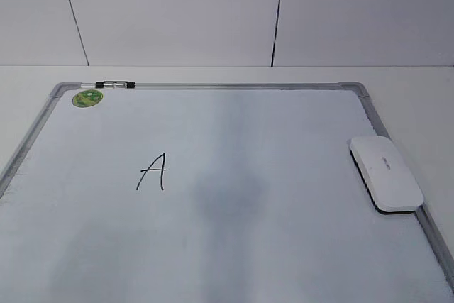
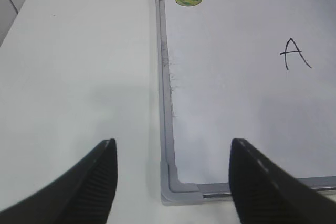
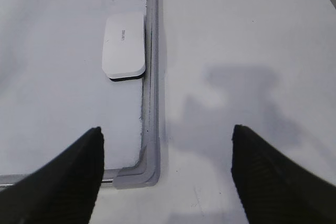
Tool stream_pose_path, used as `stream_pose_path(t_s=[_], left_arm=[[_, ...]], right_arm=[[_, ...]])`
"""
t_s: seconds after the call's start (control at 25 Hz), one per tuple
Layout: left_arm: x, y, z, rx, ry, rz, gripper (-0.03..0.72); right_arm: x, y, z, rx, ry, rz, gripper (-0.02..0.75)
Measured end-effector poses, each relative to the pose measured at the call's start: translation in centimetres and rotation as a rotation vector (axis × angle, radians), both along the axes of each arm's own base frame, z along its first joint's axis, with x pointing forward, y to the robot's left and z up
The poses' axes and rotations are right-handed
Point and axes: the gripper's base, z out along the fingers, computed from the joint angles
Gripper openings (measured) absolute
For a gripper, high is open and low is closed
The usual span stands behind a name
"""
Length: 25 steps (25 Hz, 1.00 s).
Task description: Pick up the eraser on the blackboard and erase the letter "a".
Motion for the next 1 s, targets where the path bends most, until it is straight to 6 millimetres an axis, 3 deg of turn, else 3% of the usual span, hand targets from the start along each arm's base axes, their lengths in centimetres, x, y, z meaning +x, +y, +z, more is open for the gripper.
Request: stream_pose_path(t_s=[1.0], left_arm=[[0.0, -0.01, 0.0, -0.001, 0.0, -0.001, 0.497]], right_arm=[[0.0, 0.01, 0.01, -0.001, -0.002, -0.011, 0.58]])
